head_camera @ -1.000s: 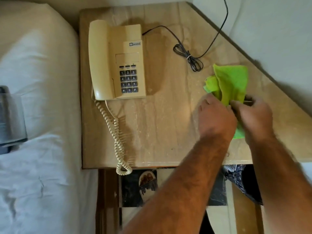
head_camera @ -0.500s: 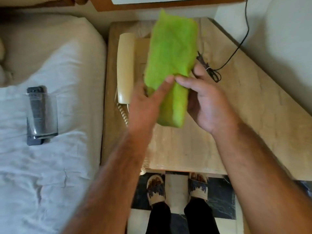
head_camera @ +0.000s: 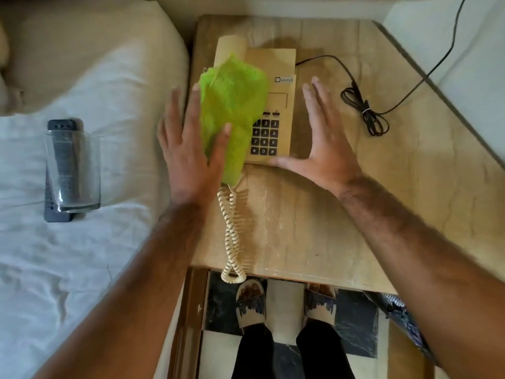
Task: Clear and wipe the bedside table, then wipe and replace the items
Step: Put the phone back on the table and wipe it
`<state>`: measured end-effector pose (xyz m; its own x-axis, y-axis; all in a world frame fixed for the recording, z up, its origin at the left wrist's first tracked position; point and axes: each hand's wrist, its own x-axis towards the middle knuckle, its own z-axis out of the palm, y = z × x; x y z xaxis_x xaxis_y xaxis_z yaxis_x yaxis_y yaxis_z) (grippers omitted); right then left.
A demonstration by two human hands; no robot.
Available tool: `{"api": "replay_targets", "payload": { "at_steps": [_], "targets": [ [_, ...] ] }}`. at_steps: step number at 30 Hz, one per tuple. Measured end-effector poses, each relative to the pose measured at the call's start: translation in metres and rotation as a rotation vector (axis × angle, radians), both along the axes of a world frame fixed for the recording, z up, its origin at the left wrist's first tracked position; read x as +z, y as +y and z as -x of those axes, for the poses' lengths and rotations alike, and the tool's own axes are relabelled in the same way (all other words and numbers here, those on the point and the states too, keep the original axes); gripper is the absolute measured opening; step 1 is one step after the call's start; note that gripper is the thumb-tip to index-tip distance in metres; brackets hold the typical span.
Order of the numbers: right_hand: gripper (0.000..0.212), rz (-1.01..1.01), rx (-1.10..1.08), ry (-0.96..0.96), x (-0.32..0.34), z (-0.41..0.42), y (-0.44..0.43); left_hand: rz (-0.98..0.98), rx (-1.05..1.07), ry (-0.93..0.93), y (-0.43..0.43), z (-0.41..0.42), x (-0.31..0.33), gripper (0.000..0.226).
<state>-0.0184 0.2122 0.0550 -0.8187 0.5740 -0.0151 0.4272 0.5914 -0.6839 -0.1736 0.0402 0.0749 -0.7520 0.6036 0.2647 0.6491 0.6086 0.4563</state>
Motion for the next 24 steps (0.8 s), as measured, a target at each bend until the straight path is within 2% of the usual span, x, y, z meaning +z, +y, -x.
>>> {"api": "replay_targets", "payload": {
  "at_steps": [2,5,10,19,24],
  "targets": [
    [0.148,-0.098,0.142,-0.040,-0.015,0.000,0.011,0.157,-0.164,0.115,0.002,-0.002,-0.006,0.076],
    [0.155,-0.204,0.201,-0.043,-0.030,0.010,0.020,0.308,-0.280,0.093,0.007,-0.006,-0.019,0.072],
    [0.146,-0.295,0.153,0.009,-0.041,0.015,0.023,0.222,-0.287,0.086,0.017,-0.007,-0.023,0.056],
    [0.143,-0.312,0.144,-0.037,-0.038,0.015,0.023,0.253,-0.197,-0.104,0.115,0.065,0.013,0.054],
    [0.142,-0.332,0.139,-0.029,-0.040,0.017,0.023,0.079,-0.144,-0.091,0.118,0.058,0.005,0.050]
  ]
}}
